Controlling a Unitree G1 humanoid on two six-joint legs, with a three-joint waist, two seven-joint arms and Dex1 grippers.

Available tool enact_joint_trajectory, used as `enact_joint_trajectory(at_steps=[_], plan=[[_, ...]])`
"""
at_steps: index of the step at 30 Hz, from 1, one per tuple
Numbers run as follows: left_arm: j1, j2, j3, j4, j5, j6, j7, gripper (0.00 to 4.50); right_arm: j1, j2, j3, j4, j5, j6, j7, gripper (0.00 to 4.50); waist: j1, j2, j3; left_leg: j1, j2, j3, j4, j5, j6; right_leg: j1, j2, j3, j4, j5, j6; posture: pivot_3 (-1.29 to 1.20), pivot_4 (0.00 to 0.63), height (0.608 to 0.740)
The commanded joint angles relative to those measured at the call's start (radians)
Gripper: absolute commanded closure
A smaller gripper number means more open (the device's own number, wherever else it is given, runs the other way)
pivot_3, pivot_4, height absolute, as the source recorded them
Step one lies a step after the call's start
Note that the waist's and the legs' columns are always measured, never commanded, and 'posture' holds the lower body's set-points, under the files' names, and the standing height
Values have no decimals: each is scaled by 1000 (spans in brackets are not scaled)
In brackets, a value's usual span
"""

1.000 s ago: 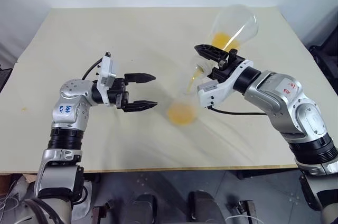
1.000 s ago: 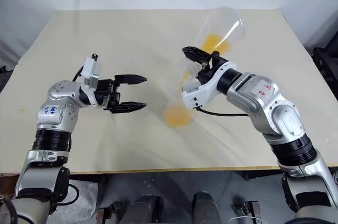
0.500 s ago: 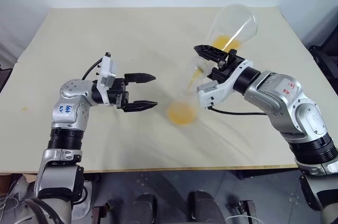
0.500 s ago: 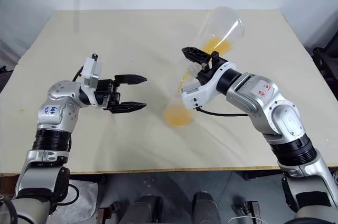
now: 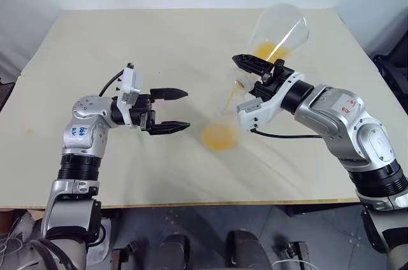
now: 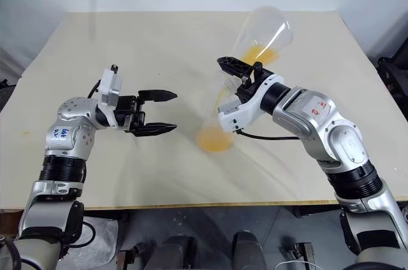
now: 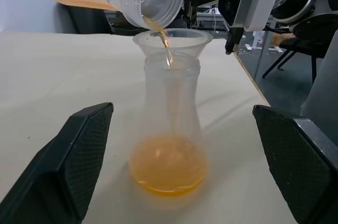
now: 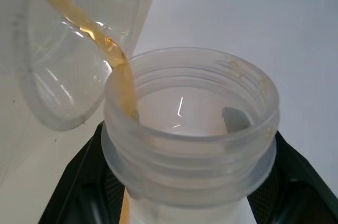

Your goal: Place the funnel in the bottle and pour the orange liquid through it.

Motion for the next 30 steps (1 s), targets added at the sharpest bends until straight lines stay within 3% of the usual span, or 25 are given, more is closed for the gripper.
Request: enact_joint_trajectory(at_steps=[1,30], plan=[[-18,3,12,-19,-20,2,-5,0,-21,-15,-37,-26,-7,-8,-17,2037,0,0,0,0,0,0,0,0,0,0,0,0,0,0,0,0,150,740],[-12,2,13,-25,-19,10,-3,0,-42,-34,-38,4,-15,-71,-35,2037,0,0,0,0,0,0,0,0,0,0,0,0,0,0,0,0,150,740]])
